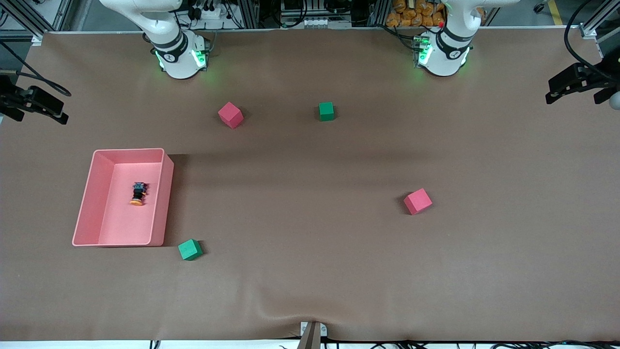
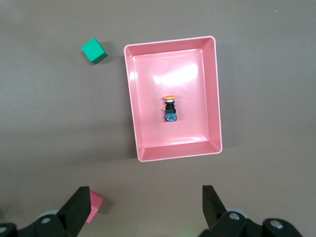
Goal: Place and upright button with both arms
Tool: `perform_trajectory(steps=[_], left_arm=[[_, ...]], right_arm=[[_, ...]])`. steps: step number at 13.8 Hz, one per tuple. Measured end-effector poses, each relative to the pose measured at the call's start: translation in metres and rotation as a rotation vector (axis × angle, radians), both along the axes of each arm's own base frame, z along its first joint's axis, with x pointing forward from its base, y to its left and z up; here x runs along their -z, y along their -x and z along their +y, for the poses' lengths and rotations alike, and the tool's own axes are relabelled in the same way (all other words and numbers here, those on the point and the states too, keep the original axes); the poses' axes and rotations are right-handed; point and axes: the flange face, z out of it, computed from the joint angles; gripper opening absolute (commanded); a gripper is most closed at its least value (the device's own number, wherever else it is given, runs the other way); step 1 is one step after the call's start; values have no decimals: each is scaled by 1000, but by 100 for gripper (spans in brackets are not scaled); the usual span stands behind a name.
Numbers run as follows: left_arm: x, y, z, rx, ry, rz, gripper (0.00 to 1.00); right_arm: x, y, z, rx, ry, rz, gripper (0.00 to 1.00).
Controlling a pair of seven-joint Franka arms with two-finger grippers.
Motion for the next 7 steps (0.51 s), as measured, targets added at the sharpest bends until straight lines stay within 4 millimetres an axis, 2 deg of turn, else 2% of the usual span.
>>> perform_trajectory(steps=[3,7], left_arm=[[1,0,-1,1,0,5,100],[0,1,0,0,0,3,100]], right_arm=[[39,-21,-6,10,-2,61,100],[124,-59,-12,14,-5,165,100]])
